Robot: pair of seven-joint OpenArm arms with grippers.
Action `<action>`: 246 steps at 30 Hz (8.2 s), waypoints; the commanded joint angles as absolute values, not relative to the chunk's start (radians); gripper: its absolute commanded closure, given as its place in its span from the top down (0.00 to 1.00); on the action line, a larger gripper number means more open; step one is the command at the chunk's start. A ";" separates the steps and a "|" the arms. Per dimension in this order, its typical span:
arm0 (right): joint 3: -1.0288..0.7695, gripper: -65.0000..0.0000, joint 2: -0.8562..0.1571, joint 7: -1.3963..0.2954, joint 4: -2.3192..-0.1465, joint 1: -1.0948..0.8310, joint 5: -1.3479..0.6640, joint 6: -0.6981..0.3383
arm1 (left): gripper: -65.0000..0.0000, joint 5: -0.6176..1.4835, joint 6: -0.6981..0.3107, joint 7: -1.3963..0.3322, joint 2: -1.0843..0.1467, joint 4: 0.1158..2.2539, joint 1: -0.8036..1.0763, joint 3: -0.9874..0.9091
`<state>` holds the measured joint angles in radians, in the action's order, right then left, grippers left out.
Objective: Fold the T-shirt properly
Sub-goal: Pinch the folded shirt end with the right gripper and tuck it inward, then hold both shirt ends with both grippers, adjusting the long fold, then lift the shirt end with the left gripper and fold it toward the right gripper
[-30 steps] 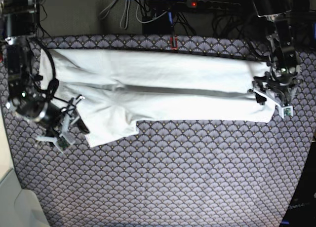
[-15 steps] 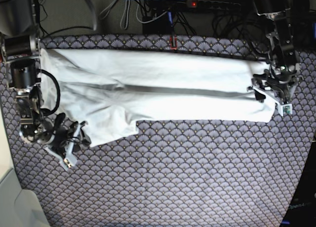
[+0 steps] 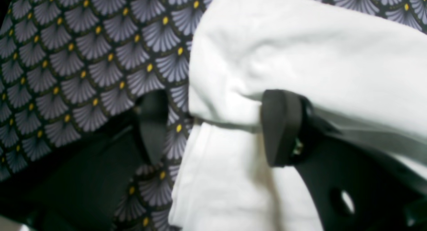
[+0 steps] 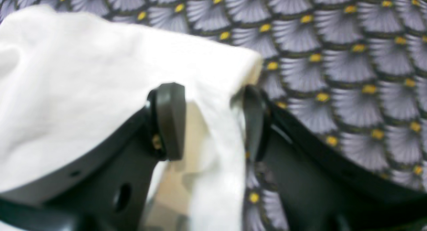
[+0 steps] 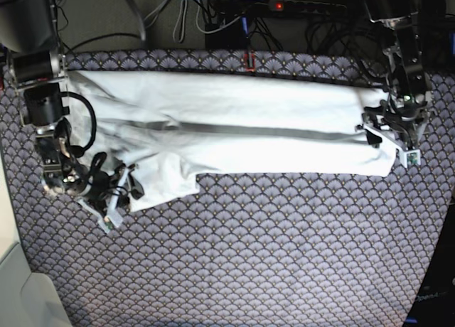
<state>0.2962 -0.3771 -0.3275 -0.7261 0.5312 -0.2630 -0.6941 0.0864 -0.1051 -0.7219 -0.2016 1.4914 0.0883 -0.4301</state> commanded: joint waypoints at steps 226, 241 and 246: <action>-0.171 0.48 -0.394 -0.636 -1.554 -0.171 -0.277 -0.698 | 0.00 0.197 -0.177 -1.099 0.051 1.937 0.102 0.002; -0.157 0.48 -0.387 -0.625 -1.552 -0.171 -0.278 -0.698 | 0.01 0.054 -0.177 -1.098 0.157 1.877 0.070 0.067; -0.120 0.48 -0.392 -0.565 -1.550 -0.182 -0.278 -0.698 | 0.01 0.054 -0.177 -1.098 0.157 1.845 0.048 0.067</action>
<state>-0.1139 -0.3779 -0.5777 -1.5398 -0.1867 -0.2699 -0.6930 0.0414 -0.1764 -1.1187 0.1474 1.8290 0.0692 0.0620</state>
